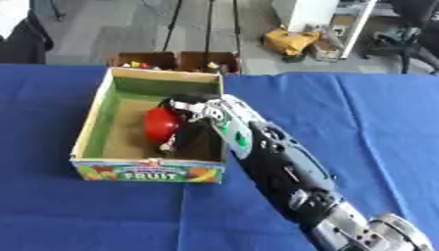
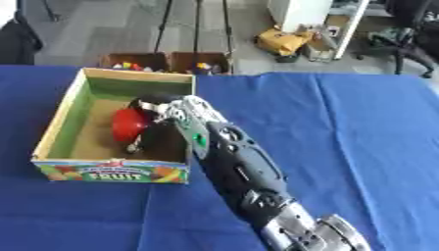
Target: Pick up objects on the table and place them in the box.
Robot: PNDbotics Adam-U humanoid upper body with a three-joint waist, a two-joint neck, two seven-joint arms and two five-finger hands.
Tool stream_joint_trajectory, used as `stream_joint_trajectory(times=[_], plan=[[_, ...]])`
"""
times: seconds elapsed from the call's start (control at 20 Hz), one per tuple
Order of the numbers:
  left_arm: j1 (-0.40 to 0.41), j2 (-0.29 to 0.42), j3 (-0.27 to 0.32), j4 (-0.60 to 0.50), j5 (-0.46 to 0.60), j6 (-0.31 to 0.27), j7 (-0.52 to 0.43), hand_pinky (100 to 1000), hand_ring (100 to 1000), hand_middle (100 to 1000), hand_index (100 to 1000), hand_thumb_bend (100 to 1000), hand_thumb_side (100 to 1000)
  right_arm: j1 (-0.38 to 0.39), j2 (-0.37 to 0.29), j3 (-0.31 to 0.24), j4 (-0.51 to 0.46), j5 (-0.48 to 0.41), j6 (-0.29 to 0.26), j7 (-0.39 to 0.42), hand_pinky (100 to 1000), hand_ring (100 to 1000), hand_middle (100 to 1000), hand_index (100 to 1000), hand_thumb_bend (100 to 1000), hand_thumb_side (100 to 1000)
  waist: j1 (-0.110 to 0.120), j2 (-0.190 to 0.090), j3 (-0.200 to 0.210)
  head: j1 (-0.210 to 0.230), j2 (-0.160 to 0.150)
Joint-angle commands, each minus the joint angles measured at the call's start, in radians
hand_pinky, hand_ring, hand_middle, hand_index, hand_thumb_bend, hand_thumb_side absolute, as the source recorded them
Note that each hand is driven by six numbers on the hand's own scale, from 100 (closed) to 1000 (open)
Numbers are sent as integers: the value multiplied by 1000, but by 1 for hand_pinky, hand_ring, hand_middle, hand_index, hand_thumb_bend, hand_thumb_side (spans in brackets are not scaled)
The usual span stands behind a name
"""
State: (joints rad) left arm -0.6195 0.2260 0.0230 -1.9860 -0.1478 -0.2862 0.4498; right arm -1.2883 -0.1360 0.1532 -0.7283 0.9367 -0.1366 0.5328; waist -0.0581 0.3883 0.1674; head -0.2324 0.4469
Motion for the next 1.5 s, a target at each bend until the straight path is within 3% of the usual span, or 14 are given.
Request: stream_joint_trajectory(times=[0.05,0.35,0.65,0.9,1.0,1.05,1.5], plan=[[-13,1,2,-14,3,1,-3,674,843,685,750,100,983,-17,-1,-10,-25,3,-12,18,721,825,782,963,513,578,8,-22,1,-2,-11],[-10,1,2,-14,4,2,-5,672,842,685,750,100,982,-21,-12,-12,-86,-23,-6,-13,732,831,782,1000,541,593,11,-26,-4,1,-8],[-7,5,3,-14,3,2,-4,672,842,685,750,100,982,-18,-69,-13,-209,-112,7,-30,737,824,773,1000,511,636,14,-30,-12,6,-2],[-4,8,6,-14,1,2,-1,671,842,685,750,100,981,-9,-107,-22,-337,-173,27,-56,738,818,763,996,505,604,18,-32,-23,9,4],[-3,9,7,-14,0,1,1,671,841,685,750,100,981,-2,-129,-22,-398,-177,37,-75,734,815,761,990,489,626,20,-33,-28,11,7],[-2,10,8,-14,0,1,2,671,842,685,750,100,981,5,-142,-23,-435,-192,40,-83,731,814,759,986,502,589,21,-33,-32,13,8],[1,15,13,-14,-6,3,9,670,841,685,750,100,980,124,-271,-37,-807,-316,118,-133,718,805,759,974,486,554,35,-36,-60,36,9]])
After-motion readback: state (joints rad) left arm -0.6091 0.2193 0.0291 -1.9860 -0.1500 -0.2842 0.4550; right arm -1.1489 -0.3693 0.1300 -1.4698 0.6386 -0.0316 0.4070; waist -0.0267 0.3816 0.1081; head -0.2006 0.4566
